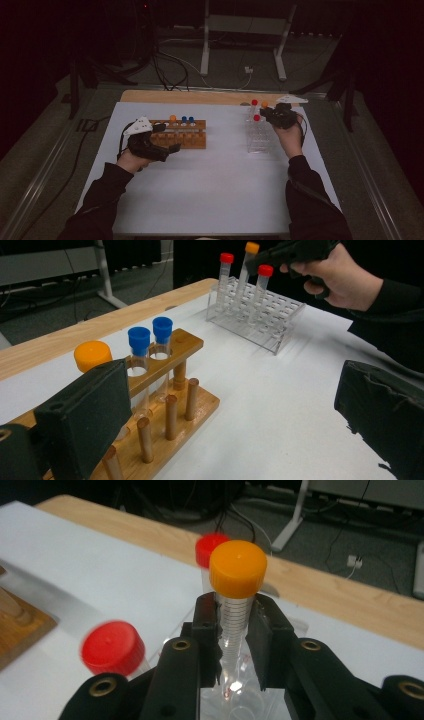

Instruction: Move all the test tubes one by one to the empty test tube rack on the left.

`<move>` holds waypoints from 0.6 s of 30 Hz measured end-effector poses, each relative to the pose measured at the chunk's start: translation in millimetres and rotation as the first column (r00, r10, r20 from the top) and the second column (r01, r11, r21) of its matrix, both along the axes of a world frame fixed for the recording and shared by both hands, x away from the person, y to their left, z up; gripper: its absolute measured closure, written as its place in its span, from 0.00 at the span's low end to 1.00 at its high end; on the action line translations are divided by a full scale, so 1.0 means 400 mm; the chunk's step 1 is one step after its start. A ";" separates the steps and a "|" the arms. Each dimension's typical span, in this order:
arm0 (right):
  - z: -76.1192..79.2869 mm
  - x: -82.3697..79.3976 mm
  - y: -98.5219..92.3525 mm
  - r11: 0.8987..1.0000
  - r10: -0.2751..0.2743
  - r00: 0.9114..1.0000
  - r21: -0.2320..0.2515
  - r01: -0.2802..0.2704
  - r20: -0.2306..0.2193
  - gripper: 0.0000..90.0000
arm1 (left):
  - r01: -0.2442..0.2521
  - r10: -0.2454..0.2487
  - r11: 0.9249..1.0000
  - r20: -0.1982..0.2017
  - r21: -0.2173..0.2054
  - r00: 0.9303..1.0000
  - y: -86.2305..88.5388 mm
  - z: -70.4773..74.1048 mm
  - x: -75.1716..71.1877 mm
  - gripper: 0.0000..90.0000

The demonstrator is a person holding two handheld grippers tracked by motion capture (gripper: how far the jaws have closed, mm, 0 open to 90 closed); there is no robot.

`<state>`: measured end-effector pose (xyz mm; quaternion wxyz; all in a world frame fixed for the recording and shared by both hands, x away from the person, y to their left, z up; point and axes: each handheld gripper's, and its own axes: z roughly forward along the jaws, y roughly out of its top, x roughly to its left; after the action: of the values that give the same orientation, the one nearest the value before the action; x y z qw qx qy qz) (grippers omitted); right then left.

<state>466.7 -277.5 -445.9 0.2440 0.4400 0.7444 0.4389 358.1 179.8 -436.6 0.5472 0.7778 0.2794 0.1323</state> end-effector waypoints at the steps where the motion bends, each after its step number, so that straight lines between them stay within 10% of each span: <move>1: 0.007 -0.002 -0.002 1.000 0.000 1.000 0.003 0.000 0.007 0.82 | 0.000 0.000 1.000 -0.001 -0.001 1.000 0.000 0.000 0.000 0.03; 18: 0.111 -0.064 -0.014 0.998 0.022 0.996 -0.056 -0.017 0.085 0.83 | 0.013 -0.013 1.000 0.001 0.000 1.000 -0.005 0.006 -0.004 0.03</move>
<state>441.0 -283.2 -401.3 0.2835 0.4067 0.7494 0.4388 356.4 177.7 -434.3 0.5481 0.7795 0.2742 0.1294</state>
